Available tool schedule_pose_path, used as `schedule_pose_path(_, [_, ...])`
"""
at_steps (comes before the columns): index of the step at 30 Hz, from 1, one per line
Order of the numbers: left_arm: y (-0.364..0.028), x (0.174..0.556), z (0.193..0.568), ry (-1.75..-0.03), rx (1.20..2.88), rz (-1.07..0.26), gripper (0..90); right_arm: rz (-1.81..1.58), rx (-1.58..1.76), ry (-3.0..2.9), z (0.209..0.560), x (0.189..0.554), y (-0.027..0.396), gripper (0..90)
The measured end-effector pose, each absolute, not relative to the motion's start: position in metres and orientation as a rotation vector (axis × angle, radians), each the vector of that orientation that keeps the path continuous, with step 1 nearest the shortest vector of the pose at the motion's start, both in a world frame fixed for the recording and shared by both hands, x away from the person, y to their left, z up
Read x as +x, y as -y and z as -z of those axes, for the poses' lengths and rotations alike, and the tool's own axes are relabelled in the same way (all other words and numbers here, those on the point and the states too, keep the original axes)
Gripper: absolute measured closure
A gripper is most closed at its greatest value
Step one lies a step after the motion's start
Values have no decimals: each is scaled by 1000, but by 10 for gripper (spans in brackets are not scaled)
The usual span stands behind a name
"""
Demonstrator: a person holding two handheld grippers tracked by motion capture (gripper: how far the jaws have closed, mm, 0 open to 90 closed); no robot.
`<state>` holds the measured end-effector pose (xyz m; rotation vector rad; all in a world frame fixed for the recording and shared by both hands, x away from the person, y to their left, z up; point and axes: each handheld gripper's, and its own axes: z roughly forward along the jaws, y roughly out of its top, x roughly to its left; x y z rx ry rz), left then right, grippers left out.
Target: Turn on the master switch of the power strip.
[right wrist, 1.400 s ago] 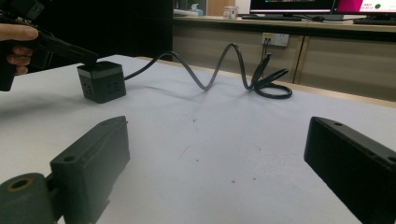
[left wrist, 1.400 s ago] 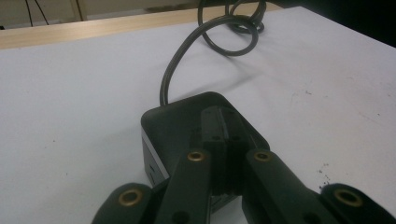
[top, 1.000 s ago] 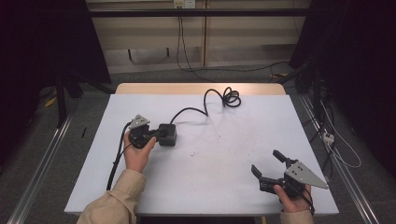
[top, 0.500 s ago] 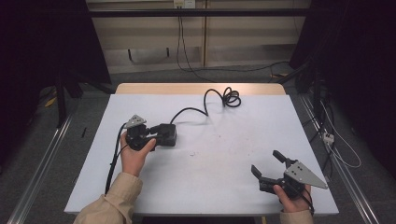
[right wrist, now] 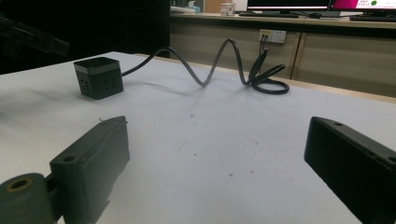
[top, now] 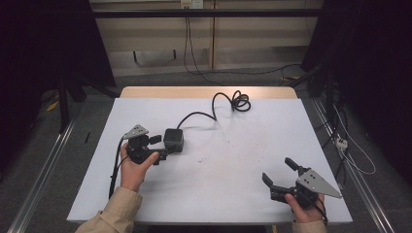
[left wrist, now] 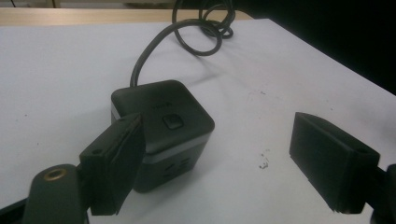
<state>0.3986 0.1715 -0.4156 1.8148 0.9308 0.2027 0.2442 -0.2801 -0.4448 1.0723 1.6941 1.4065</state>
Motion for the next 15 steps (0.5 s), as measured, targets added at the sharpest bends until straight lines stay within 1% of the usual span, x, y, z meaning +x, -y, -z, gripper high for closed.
schedule_pose_path(15, [-193, 382, 415, -897, 1798, -215, 156, -1403, 1076, -1686, 444, 242, 282, 61])
